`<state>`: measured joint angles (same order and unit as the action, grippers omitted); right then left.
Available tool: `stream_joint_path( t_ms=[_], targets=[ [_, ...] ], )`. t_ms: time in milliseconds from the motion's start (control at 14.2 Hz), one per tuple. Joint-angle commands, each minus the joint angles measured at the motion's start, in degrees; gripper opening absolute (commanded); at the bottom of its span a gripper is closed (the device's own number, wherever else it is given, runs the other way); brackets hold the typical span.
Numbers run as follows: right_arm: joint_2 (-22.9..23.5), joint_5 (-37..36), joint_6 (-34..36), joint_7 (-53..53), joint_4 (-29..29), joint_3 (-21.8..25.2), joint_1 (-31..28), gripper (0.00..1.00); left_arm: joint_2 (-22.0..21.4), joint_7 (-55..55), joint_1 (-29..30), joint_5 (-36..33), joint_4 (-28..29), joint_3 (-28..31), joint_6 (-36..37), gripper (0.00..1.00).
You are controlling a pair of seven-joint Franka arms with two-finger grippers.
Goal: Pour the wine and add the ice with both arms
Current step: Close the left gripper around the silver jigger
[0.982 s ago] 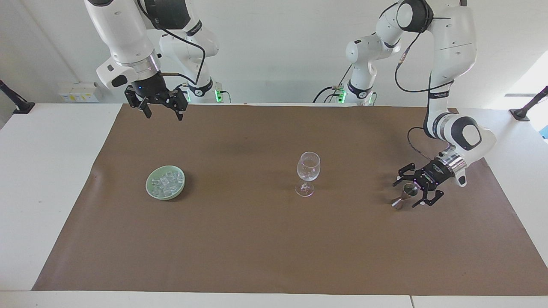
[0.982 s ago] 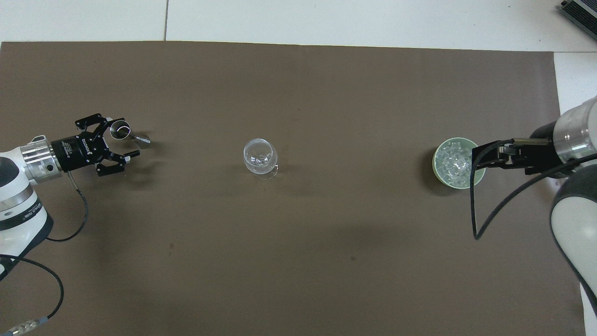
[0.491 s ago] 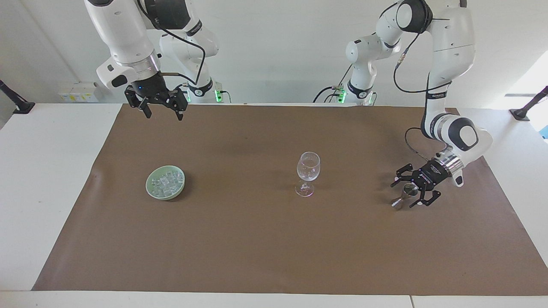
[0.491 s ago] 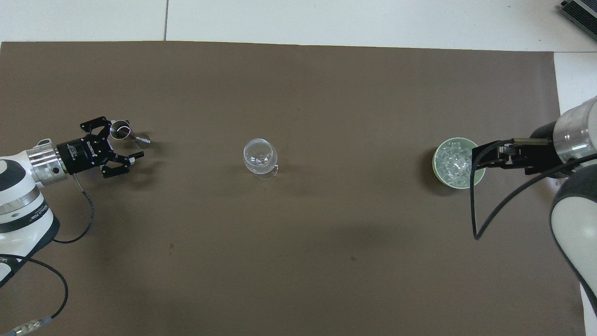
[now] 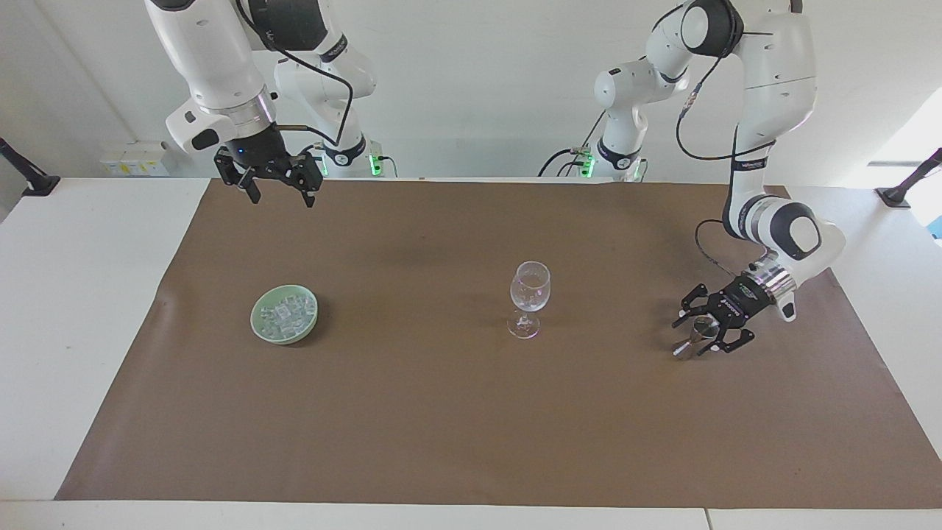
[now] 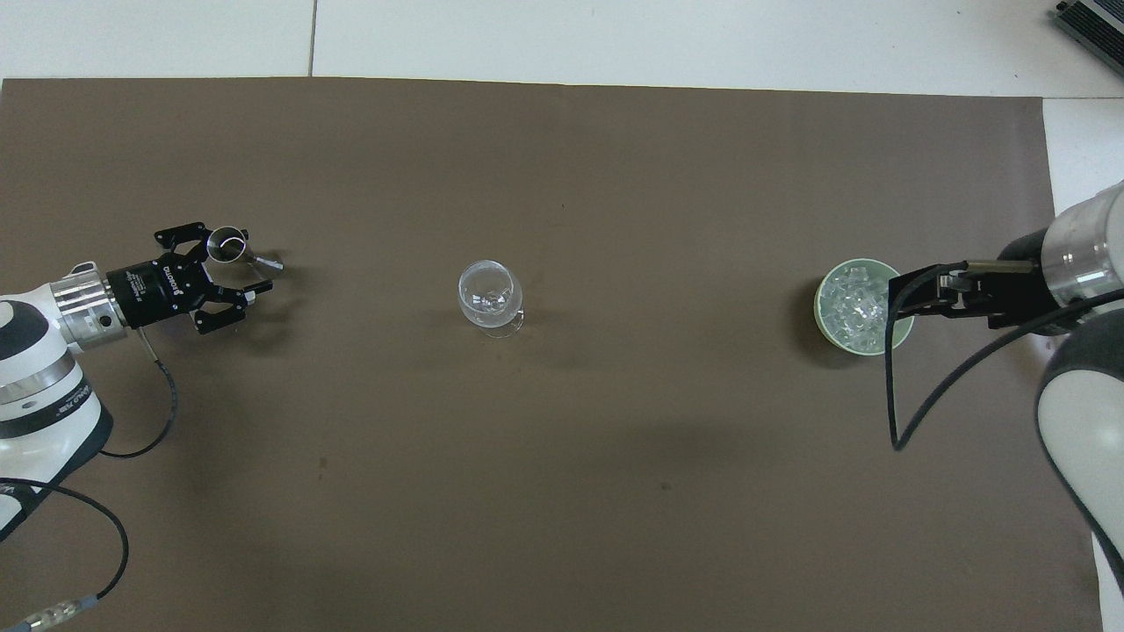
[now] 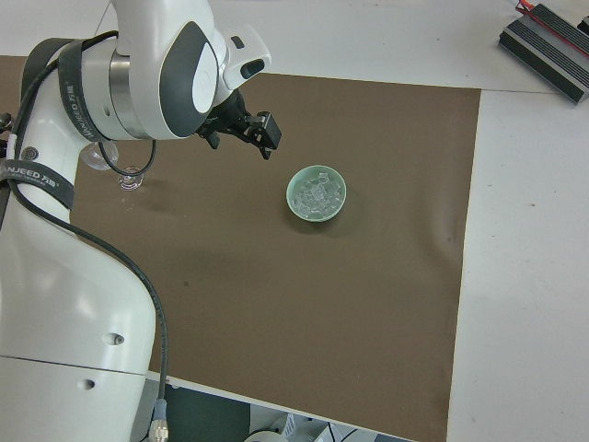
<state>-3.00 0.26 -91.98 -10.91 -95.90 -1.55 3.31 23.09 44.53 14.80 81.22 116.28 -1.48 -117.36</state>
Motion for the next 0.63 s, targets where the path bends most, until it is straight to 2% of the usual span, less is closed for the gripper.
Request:
stream_joint_path(
  t_ms=[0, 211, 421, 561],
  targets=[
    [-0.51, 1.32, 0.93, 1.77, -0.34, -0.38, -1.02, 1.00, -0.42, -1.11, -0.74, 1.57, 1.06, 0.51, -1.03, 0.62],
    [-0.51, 1.32, 0.93, 1.77, -0.34, -0.38, -1.02, 1.00, -0.42, -1.02, -0.48, 1.57, 1.32, 0.51, -1.03, 0.56],
    [-0.51, 1.32, 0.93, 1.69, -0.34, -0.38, -1.02, 1.00, -0.42, -1.02, -0.39, 1.57, 1.58, 0.51, -1.03, 0.45],
    [-0.51, 1.32, 0.93, 1.69, -0.34, -0.38, -1.02, 1.00, -0.42, -1.02, -0.30, 1.57, 1.58, 0.60, -1.03, 0.41]
  ],
)
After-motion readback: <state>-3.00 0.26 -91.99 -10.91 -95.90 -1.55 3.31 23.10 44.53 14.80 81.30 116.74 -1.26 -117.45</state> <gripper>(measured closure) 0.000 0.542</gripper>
